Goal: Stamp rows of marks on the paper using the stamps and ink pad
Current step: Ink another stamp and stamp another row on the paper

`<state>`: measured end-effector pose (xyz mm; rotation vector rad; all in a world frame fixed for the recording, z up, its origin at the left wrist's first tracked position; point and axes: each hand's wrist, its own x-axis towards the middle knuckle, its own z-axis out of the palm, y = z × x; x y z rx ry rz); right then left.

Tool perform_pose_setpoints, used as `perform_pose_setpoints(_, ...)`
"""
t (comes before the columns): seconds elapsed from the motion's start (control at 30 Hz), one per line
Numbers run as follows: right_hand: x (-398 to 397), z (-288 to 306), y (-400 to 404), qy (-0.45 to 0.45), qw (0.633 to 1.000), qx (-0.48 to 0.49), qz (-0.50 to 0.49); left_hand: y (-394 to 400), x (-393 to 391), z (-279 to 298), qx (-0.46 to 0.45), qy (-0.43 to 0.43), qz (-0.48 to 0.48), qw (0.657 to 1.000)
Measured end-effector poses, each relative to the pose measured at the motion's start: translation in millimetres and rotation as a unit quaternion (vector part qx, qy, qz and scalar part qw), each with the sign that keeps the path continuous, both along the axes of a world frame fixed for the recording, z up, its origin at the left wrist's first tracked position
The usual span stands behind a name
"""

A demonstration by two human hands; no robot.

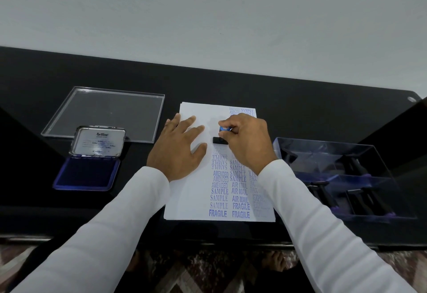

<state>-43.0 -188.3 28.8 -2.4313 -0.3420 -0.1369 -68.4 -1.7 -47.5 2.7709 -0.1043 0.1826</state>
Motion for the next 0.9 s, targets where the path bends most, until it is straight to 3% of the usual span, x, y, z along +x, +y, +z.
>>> perform_pose_setpoints(0.9, -0.7, -3.5, 1.8, -0.03, 0.999, -0.033, 0.022, -0.6, -1.4, 2.5, -0.009, 0.003, 0.002, 1.0)
